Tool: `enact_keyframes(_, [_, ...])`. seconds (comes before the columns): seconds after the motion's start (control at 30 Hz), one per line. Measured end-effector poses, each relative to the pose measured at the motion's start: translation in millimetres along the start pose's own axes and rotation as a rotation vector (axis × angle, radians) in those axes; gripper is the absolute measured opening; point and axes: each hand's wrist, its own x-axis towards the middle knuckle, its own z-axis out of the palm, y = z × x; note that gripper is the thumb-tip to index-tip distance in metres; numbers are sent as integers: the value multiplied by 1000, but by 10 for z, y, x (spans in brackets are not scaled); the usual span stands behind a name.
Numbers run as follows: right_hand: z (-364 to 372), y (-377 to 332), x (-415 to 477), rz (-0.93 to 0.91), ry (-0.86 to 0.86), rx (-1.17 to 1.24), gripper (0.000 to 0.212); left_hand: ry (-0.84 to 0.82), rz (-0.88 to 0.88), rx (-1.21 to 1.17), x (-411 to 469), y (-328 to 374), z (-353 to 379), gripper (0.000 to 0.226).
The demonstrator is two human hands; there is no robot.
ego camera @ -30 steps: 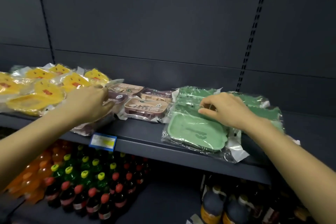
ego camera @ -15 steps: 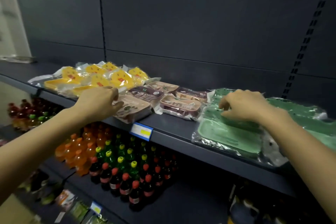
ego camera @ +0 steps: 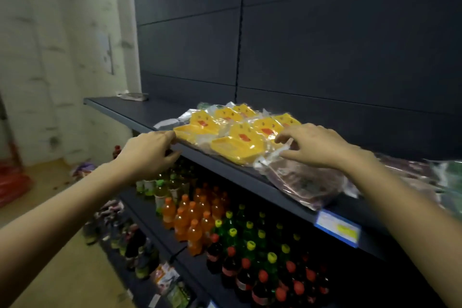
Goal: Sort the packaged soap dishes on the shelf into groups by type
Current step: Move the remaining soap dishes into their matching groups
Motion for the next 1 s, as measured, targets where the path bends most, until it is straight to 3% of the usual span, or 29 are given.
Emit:
enact_keyframes(0.43, [588, -1981, 2194, -140, 4, 120, 32, -12, -144, -13, 393, -2478, 254, 35])
enact_keyframes(0.73, [912, -2609, 3529, -162, -44, 128, 34, -23, -177, -56, 1001, -3426, 812, 36])
enact_keyframes(1.0, [1045, -2801, 4986, -80, -31, 90, 34, -4, -176, -74, 2100, -4432, 1370, 33])
